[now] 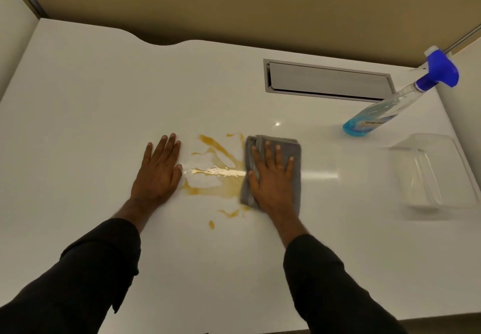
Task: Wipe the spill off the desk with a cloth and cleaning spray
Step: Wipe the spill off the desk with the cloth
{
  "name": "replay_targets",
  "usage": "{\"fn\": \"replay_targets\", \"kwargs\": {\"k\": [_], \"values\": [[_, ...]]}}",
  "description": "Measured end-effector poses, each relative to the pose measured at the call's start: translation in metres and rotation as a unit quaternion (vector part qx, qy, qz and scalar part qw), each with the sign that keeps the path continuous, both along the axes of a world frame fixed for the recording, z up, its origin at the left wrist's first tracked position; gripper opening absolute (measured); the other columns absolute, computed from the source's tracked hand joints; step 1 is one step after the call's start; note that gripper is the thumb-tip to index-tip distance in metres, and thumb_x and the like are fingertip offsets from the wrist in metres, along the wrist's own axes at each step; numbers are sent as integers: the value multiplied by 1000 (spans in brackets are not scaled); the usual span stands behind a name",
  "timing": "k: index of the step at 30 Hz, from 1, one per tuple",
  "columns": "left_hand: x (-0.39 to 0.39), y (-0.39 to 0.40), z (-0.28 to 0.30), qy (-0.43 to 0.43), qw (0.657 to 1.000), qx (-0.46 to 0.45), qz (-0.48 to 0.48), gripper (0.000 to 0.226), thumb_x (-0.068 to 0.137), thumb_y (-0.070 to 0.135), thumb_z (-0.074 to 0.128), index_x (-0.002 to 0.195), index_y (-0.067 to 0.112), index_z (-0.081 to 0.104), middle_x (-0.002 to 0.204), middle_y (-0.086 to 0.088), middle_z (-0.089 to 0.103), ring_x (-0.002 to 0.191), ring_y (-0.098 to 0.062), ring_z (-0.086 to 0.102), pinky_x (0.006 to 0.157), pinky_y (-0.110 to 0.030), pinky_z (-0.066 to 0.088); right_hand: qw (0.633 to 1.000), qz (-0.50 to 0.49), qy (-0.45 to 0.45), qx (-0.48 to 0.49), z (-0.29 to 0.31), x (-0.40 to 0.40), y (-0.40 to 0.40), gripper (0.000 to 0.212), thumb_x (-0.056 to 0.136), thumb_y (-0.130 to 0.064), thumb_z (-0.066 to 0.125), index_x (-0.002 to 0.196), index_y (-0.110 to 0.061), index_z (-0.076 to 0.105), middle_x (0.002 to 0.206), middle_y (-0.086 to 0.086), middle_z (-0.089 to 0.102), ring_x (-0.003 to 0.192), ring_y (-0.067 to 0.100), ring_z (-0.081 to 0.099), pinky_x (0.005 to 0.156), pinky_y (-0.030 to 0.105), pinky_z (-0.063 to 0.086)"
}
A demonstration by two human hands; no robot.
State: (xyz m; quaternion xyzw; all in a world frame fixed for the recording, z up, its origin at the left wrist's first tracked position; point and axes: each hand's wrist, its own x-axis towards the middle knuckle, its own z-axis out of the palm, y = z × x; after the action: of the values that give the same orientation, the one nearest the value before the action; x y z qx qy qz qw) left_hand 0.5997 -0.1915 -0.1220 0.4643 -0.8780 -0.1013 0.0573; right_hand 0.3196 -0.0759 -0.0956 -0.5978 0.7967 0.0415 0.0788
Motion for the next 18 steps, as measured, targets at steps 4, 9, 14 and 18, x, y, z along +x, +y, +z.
{"fn": "replay_targets", "kwargs": {"k": [4,9,14,18], "values": [[0,0,-1,5,1000,0,-1,61,97,33,21,152,8,19,162,-8,13,150,-22,9,121,-50,10,997,57,-44,-11,-7,18,80,69,98,-45,33,162,-34,8,171,-3,5,158,25,4,123,60,12],[1,0,-2,-3,1000,-3,-2,62,97,35,20,153,8,18,162,-9,13,150,-22,9,121,-50,9,999,-45,-6,14,5,-52,123,65,98,-41,28,161,-31,15,170,-2,10,157,27,14,122,59,18],[1,0,-4,-20,1000,-5,1,62,97,35,20,153,8,16,163,-9,12,150,-23,8,121,-50,9,993,-117,9,6,7,-74,60,65,105,-38,27,157,-30,-12,171,10,3,157,32,6,123,61,13],[1,0,-2,-23,1000,-2,-3,62,97,34,21,153,7,17,162,-10,12,150,-23,9,121,-50,10,998,-62,-12,8,4,-22,28,70,102,-40,33,162,-29,-1,171,6,2,157,30,3,122,62,10]]}}
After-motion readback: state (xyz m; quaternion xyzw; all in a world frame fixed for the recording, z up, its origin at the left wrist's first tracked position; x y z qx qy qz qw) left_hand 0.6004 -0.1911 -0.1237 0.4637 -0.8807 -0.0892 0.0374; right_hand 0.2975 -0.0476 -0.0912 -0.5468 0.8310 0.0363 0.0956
